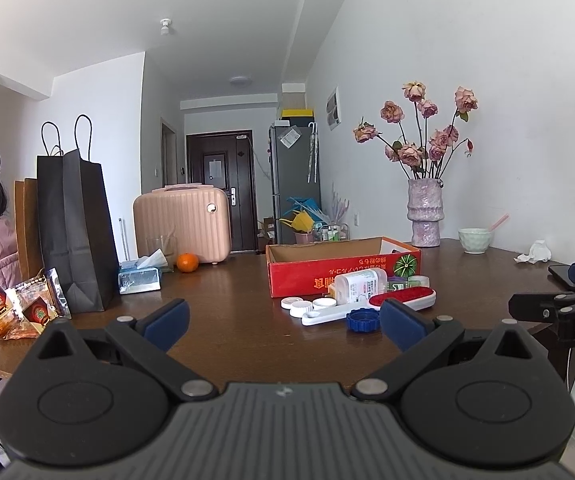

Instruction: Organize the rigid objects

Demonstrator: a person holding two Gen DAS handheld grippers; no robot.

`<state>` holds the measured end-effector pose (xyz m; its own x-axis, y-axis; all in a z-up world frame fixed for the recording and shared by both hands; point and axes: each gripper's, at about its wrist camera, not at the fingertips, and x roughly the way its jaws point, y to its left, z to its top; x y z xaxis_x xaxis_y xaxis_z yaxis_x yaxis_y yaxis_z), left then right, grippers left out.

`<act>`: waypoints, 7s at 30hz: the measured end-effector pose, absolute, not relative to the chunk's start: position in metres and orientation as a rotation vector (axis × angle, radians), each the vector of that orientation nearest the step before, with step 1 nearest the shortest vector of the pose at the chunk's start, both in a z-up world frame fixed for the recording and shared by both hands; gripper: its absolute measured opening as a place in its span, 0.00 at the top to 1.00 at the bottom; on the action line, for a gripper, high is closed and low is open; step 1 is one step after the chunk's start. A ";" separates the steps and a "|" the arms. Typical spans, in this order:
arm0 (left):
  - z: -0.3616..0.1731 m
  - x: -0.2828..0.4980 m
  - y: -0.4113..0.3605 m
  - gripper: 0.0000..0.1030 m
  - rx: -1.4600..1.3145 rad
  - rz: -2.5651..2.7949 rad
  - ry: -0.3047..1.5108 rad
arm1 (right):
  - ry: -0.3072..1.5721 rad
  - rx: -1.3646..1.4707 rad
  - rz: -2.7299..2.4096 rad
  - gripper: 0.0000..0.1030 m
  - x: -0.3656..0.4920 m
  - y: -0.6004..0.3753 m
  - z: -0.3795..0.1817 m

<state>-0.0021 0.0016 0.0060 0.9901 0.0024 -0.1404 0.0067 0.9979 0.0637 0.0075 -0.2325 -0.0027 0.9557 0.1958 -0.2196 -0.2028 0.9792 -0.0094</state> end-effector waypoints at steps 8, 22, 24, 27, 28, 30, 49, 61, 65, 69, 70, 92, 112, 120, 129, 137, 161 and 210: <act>0.006 -0.001 0.002 0.00 0.060 -0.001 0.136 | 0.218 -0.033 0.200 0.00 0.008 -0.232 -0.002; 0.006 -0.002 0.001 0.00 0.069 -0.002 0.118 | 0.212 -0.039 0.200 0.00 0.007 -0.232 0.000; 0.006 -0.002 0.001 0.00 0.067 -0.002 0.111 | 0.212 -0.041 0.201 0.00 0.007 -0.232 0.000; 0.006 -0.002 0.001 0.00 0.069 -0.002 0.110 | 0.213 -0.040 0.200 0.00 0.007 -0.232 -0.001; 0.006 -0.001 0.001 0.00 0.069 -0.003 0.111 | 0.213 -0.039 0.201 0.00 0.007 -0.232 -0.001; 0.005 0.000 0.002 0.00 0.069 -0.004 0.124 | 0.216 -0.039 0.203 0.00 0.007 -0.232 -0.001; 0.002 0.000 0.001 0.00 0.060 -0.003 0.135 | 0.230 -0.036 0.213 0.00 0.009 -0.228 -0.006; -0.030 0.079 0.006 0.00 0.104 -0.012 0.332 | 0.299 -0.010 0.197 0.00 0.070 -0.223 -0.035; -0.045 0.112 0.006 0.00 0.140 -0.024 0.388 | 0.408 0.041 0.190 0.00 0.117 -0.224 -0.045; -0.048 0.142 0.009 0.00 0.144 -0.009 0.417 | 0.449 0.075 0.156 0.00 0.154 -0.227 -0.048; -0.048 0.151 0.010 0.00 0.125 -0.008 0.429 | 0.450 0.079 0.152 0.00 0.162 -0.228 -0.049; -0.056 0.287 -0.072 0.37 0.039 -0.151 0.617 | 0.502 0.208 0.320 0.01 0.333 -0.343 -0.040; -0.043 0.277 -0.075 0.91 0.098 -0.094 0.589 | 0.582 0.061 0.370 0.94 0.421 -0.342 -0.050; -0.045 0.268 -0.080 0.48 0.076 -0.114 0.578 | 0.601 0.027 0.369 0.93 0.343 -0.349 -0.051; -0.055 0.280 -0.081 0.29 0.064 -0.124 0.611 | 0.518 0.102 0.437 0.49 0.287 -0.339 -0.044; -0.061 0.287 -0.080 0.47 0.073 -0.109 0.639 | 0.542 0.093 0.429 0.45 0.284 -0.324 -0.054; -0.017 0.203 -0.043 0.47 0.061 -0.042 0.460 | 0.394 0.037 0.361 0.59 0.204 -0.298 -0.036; 0.093 0.538 0.020 0.15 0.108 -0.033 0.634 | 0.571 -0.078 0.281 0.12 0.563 -0.276 0.110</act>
<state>0.5376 0.0200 0.0931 0.8051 0.0027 -0.5931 0.0637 0.9938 0.0909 0.5627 -0.2760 0.1104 0.8042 0.2409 -0.5434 -0.2837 0.9589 0.0053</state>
